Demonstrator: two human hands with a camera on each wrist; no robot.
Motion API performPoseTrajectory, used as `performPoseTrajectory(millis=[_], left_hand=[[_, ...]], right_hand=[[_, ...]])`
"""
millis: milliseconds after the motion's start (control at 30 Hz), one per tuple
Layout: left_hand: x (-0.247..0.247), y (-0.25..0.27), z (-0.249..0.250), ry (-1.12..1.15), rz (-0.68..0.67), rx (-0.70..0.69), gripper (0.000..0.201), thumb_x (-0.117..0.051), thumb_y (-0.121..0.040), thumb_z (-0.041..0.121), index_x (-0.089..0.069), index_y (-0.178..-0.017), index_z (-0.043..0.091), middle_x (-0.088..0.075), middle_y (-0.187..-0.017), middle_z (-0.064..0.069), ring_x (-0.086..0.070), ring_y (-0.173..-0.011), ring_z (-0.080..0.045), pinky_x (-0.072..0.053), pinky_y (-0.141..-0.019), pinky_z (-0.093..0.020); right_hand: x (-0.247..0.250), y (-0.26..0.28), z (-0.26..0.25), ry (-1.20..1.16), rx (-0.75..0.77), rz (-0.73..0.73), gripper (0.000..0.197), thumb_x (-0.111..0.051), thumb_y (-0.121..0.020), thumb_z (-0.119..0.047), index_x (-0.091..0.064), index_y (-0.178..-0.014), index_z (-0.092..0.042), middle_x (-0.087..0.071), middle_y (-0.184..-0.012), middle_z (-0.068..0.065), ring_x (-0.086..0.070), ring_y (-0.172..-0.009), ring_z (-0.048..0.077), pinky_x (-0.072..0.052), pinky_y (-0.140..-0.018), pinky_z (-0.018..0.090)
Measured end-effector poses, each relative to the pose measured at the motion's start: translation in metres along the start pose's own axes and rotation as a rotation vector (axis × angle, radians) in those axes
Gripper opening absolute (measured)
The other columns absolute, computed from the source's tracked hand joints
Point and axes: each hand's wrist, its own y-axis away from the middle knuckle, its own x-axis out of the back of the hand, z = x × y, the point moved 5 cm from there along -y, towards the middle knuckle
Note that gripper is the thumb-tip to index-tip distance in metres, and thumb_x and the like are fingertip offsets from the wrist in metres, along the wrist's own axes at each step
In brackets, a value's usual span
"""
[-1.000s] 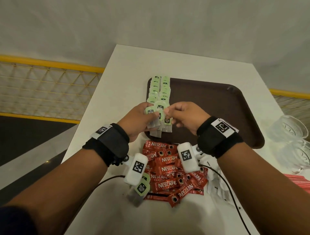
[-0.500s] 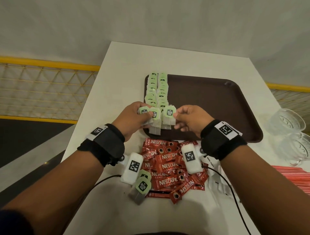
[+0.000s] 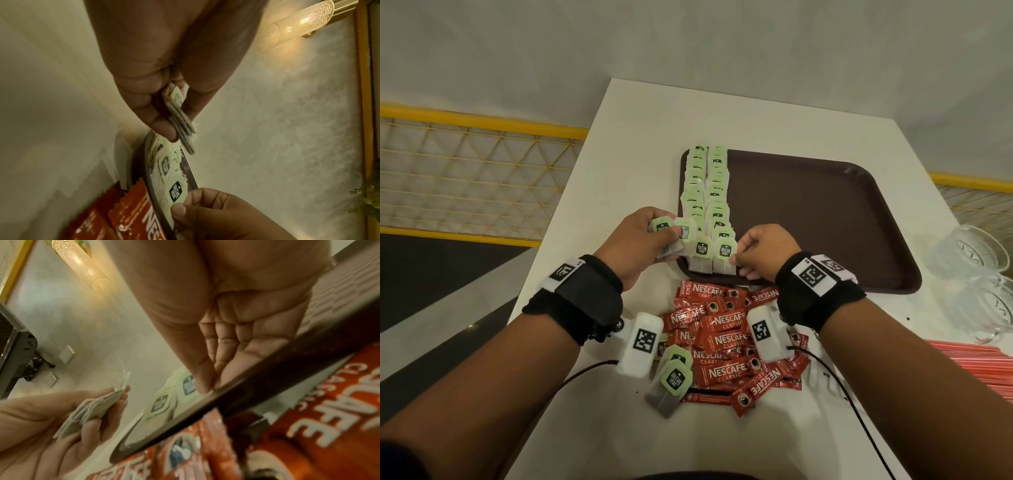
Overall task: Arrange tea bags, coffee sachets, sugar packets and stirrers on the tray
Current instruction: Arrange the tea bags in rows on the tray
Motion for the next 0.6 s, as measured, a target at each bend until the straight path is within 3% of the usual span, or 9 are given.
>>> performPoseTrajectory(millis=[133,367,600], left_hand=[[0.002,0.001,0.000,-0.007,0.006,0.009,0.024,-0.063,-0.094,0.008,-0.056,-0.117,0.007,-0.065,-0.120,-0.015,-0.068,-0.106,-0.027,-0.061,-0.079,-0.035],[0.000,0.001,0.001,0.007,-0.002,0.051,0.023,-0.061,-0.095,0.009,-0.055,-0.117,0.009,-0.065,-0.120,-0.013,-0.068,-0.104,-0.027,-0.061,-0.080,-0.037],[-0.008,0.000,0.002,0.017,-0.028,0.063,0.025,-0.052,-0.096,-0.001,-0.054,-0.120,0.005,-0.062,-0.124,-0.016,-0.067,-0.106,-0.027,-0.062,-0.077,-0.034]], right_hand=[[0.000,-0.006,0.000,0.020,-0.032,0.021,0.014,-0.072,-0.083,-0.009,-0.060,-0.078,-0.012,-0.072,-0.079,0.012,-0.065,-0.061,0.017,-0.057,-0.059,0.029],[0.002,-0.013,-0.010,0.058,-0.045,0.020,0.011,-0.070,-0.086,-0.011,-0.059,-0.082,-0.013,-0.073,-0.091,0.013,-0.068,-0.071,0.019,-0.057,-0.063,0.028],[0.006,-0.012,-0.005,0.062,0.004,0.046,0.014,-0.071,-0.085,-0.017,-0.059,-0.089,-0.012,-0.073,-0.087,0.011,-0.067,-0.064,0.017,-0.058,-0.064,0.033]])
